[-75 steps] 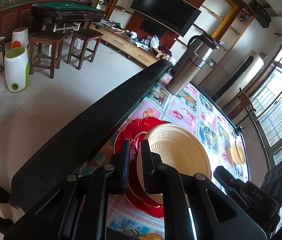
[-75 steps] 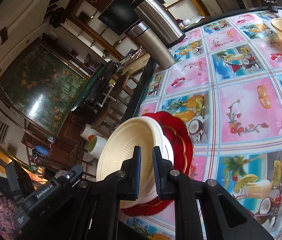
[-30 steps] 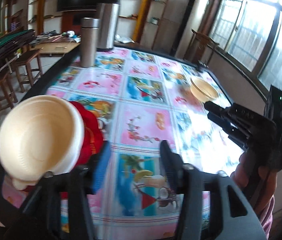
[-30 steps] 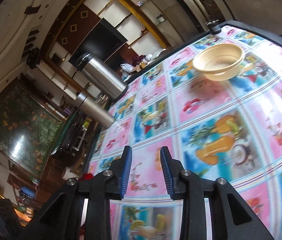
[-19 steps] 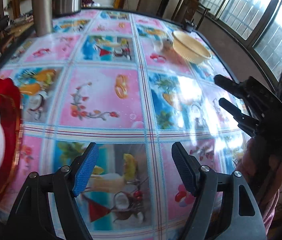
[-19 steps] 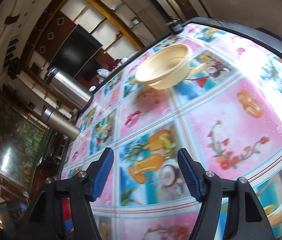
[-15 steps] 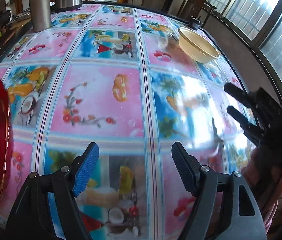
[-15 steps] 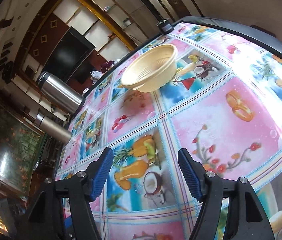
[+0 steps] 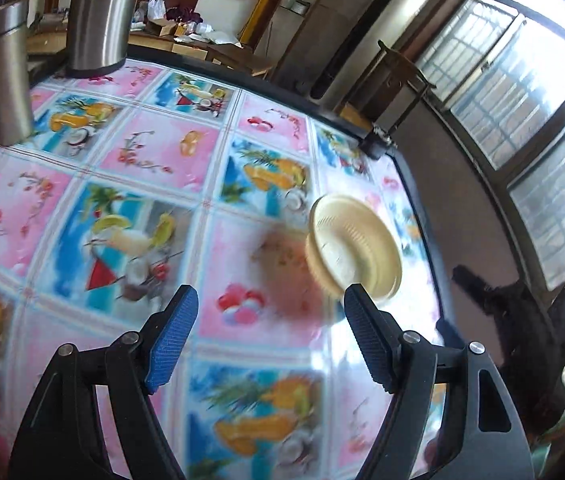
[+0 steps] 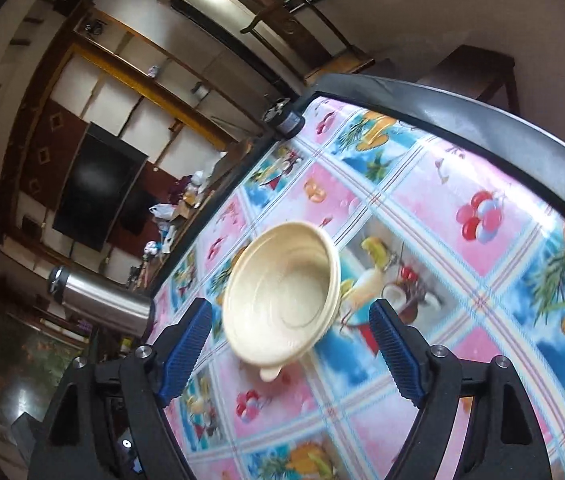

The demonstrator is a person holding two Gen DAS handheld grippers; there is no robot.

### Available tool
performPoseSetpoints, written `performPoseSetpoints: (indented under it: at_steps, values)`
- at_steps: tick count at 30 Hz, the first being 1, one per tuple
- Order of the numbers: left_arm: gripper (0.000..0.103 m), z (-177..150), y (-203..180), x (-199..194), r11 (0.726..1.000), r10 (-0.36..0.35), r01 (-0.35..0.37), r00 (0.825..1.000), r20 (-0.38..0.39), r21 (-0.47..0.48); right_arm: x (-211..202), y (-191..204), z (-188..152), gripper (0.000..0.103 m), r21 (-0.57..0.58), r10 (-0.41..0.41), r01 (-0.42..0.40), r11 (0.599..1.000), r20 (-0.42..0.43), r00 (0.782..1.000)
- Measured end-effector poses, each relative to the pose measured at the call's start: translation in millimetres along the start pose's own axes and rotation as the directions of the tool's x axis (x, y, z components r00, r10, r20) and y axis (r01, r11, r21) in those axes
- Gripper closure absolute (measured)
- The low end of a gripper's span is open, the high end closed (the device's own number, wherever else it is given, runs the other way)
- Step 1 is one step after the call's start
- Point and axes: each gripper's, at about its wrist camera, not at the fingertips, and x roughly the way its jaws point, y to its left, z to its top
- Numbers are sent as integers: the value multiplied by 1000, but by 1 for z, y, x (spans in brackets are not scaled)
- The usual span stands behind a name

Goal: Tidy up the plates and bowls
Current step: 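Move both grippers to the rim of the second beige bowl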

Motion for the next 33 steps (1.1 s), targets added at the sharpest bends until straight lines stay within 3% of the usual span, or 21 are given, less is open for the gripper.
performPoseSetpoints:
  at_steps: [5,12,16,22,29,33]
  values:
    - [27,12,-10,43,998,-32,31,999,-19,-59,30,3,15,19,-2,10,-10,1000,-79,997]
    - [27,20,-13,91,976,-133,124,990,-43,-177,44,1,22,19,-41,5,-9,999,-95,995]
    - [27,25,-25,104,968,-212,194,972,-101,-160,48,-8,22,19,-22,19,-21,1000,-83,996]
    - [27,24,-20,122,967,-231,205,957,-174,-152,63,-16,19,19,5,14,-13,1000,-112,994]
    - [27,28,-9,126,947,-293,268,946,-137,-175,71,-22,15,19,22,14,-12,1000,-109,994]
    - [27,28,-9,127,946,-306,286,943,-130,-153,73,-22,13,19,32,65,-62,998,-109,992]
